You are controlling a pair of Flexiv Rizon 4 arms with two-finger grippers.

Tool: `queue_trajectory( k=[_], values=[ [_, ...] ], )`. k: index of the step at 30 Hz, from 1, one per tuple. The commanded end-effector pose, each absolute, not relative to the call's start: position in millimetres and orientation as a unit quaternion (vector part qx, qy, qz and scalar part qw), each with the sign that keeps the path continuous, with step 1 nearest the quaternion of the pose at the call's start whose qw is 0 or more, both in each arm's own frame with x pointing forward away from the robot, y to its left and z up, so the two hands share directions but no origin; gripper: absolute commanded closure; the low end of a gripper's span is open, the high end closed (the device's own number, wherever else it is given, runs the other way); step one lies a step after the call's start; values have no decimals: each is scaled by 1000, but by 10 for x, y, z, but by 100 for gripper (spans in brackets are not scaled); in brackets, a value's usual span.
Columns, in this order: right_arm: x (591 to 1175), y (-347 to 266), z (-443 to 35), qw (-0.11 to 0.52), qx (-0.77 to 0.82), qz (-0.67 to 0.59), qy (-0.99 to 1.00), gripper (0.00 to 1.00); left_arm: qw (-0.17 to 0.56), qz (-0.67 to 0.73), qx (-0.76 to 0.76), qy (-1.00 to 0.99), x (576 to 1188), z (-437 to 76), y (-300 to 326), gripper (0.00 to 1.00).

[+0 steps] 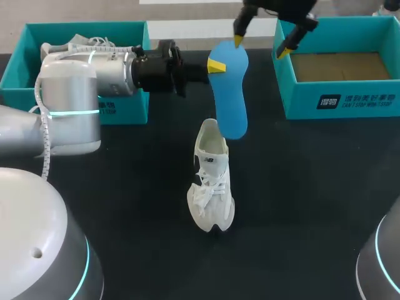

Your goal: Take the shoe out of the shoebox, open the shoe tongue, remove and reinsert the insole, then place the shoe into the shoebox

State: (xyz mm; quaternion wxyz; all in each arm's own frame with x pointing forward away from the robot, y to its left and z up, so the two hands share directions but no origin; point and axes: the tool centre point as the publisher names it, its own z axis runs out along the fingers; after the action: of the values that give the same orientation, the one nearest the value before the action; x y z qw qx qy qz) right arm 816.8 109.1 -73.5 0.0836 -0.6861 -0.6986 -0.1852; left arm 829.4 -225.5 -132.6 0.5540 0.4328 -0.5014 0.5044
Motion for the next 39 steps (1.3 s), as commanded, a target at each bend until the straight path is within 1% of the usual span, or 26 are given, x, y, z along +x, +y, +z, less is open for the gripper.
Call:
queue_trajectory(
  k=[1,2,4,5,8,11,18,24,39],
  values=[
    [8170,854,-852,291,-601,-361,-651,0,553,505,433,-501,8286,-1329,-2256,100],
    [8176,839,-870,320,-585,-373,-646,0,553,505,433,-501,8286,-1329,-2256,100],
    [8181,811,-901,340,-571,-391,-636,0,553,505,433,-501,8286,-1329,-2256,100],
    [8187,802,-920,367,-549,-406,-631,0,553,505,433,-501,8286,-1329,-2256,100],
    [8204,789,-978,399,-526,-422,-621,0,553,505,433,-501,8286,-1329,-2256,100],
    [8219,795,-1033,427,-500,-442,-610,0,553,505,433,-501,8286,-1329,-2256,100],
    [8235,778,-1169,469,-461,-481,-580,0,553,505,433,-501,8286,-1329,-2256,100],
    [8220,734,-1247,480,-455,-495,-563,0,553,505,433,-501,8286,-1329,-2256,100],
    [8196,746,-1318,478,-458,-498,-560,0,553,505,433,-501,8286,-1329,-2256,100]
  ],
)
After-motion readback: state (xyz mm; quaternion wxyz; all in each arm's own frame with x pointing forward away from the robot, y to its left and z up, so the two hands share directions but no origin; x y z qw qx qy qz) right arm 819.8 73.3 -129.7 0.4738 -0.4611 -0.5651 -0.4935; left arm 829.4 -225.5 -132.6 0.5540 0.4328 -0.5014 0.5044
